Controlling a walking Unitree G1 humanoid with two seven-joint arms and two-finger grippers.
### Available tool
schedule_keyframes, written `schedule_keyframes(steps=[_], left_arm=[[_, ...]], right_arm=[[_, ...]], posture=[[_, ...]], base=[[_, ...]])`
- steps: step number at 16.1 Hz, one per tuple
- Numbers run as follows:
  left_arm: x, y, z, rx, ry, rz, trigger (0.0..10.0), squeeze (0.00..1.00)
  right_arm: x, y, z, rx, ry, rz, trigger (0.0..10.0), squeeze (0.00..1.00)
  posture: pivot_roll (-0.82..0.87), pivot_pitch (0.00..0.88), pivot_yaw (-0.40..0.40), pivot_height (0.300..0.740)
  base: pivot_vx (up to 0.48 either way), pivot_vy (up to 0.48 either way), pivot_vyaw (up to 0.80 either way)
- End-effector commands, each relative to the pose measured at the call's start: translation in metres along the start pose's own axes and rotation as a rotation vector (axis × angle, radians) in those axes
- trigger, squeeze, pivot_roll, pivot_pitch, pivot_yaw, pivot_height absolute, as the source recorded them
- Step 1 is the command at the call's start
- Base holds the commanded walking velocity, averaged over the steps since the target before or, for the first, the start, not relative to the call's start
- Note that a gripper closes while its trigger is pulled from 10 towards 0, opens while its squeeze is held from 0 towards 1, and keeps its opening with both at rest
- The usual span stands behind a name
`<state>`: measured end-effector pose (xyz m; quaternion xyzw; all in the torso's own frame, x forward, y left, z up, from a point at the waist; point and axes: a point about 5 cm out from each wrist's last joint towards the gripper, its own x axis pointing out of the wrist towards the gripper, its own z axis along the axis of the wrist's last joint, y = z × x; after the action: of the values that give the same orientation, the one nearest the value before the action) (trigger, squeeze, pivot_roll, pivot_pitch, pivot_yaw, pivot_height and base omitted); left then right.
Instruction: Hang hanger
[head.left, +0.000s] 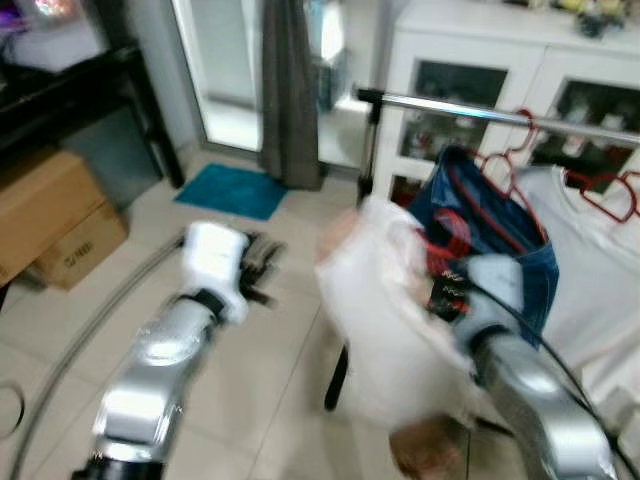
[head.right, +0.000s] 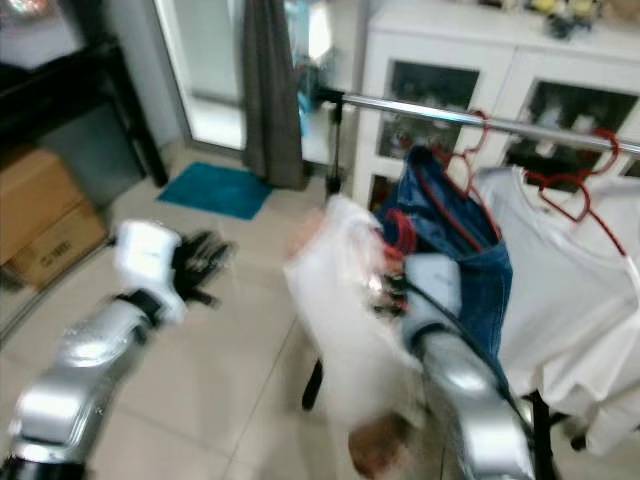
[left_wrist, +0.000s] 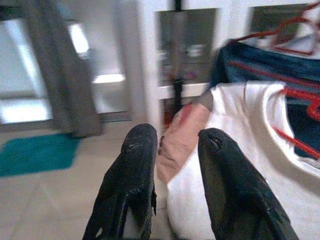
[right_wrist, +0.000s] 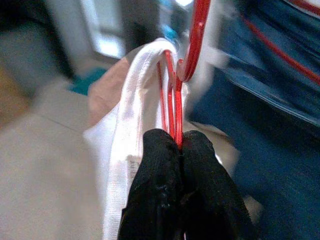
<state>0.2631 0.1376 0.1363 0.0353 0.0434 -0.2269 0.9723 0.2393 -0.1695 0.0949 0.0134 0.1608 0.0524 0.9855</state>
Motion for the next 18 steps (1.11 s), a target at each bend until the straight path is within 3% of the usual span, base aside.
schedule_keyframes(steps=[1,12,14,18], left_arm=[[-0.005,0.01,0.001,0.02,0.005,0.035,10.0,0.0],[-0.011,0.007,-0.003,0.013,0.034,-0.006,10.0,0.0],[-0.011,0.007,-0.003,0.017,0.036,-0.011,10.0,0.0],[-0.014,0.005,-0.004,-0.012,0.038,-0.047,10.0,0.0]], right_arm=[[0.002,0.01,0.013,-0.002,-0.051,0.032,10.0,0.0],[0.008,0.015,0.033,-0.036,-0.129,0.055,10.0,0.0],[0.006,0.015,0.037,-0.008,-0.163,0.076,10.0,0.0],[-0.006,0.019,0.039,0.003,-0.263,0.142,10.0,0.0]], posture=[[0.13,0.022,0.026,0.74],[0.14,0.032,0.011,0.74],[0.14,0.032,0.011,0.74],[0.13,0.037,0.01,0.74]], base=[[0.379,0.0,0.0],[0.373,0.0,0.0],[0.371,0.0,-0.8],[0.076,0.0,0.0]])
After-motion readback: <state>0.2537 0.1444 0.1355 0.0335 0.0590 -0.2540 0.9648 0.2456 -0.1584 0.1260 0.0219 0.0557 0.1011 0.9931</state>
